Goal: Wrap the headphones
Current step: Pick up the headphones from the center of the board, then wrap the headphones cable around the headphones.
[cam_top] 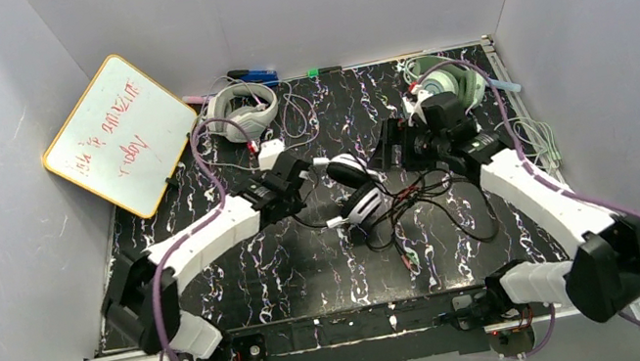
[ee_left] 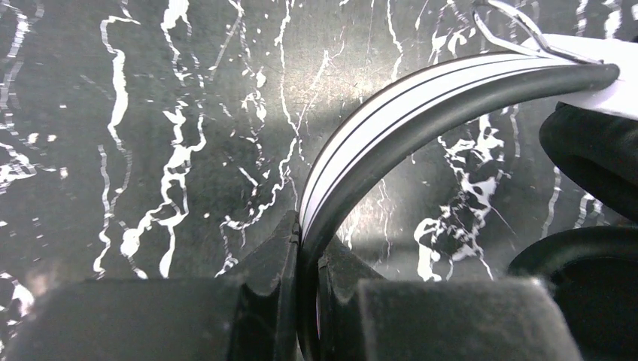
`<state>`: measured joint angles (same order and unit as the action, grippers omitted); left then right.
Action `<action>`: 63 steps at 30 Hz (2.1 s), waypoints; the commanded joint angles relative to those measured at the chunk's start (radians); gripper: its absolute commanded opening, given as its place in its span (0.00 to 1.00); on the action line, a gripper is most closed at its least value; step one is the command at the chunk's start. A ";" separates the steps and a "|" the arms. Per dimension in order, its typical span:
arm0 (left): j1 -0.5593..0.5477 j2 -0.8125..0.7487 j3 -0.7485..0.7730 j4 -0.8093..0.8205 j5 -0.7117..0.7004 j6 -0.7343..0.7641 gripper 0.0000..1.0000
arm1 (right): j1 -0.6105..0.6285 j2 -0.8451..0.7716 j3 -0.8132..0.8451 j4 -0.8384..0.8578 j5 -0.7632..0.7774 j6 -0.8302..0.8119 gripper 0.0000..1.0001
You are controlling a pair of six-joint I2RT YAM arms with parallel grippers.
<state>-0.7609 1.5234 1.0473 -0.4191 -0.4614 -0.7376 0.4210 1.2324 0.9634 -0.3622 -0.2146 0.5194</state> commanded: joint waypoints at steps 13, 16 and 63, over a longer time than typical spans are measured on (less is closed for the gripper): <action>0.353 -0.383 0.331 -0.292 0.284 0.153 0.00 | -0.003 -0.319 -0.175 0.258 0.060 -0.044 0.96; 0.356 -0.346 0.476 -0.365 0.361 0.160 0.00 | -0.003 -0.346 -0.216 0.340 -0.003 -0.053 0.95; 0.333 -0.514 0.286 -0.169 0.103 0.791 0.00 | -0.002 -0.267 0.006 0.527 -0.351 -0.078 0.81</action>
<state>-0.4084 1.0733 1.3495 -0.6735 -0.1032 -0.1173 0.4206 0.9230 0.9192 0.1699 -0.5858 0.3679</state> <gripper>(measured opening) 0.054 0.809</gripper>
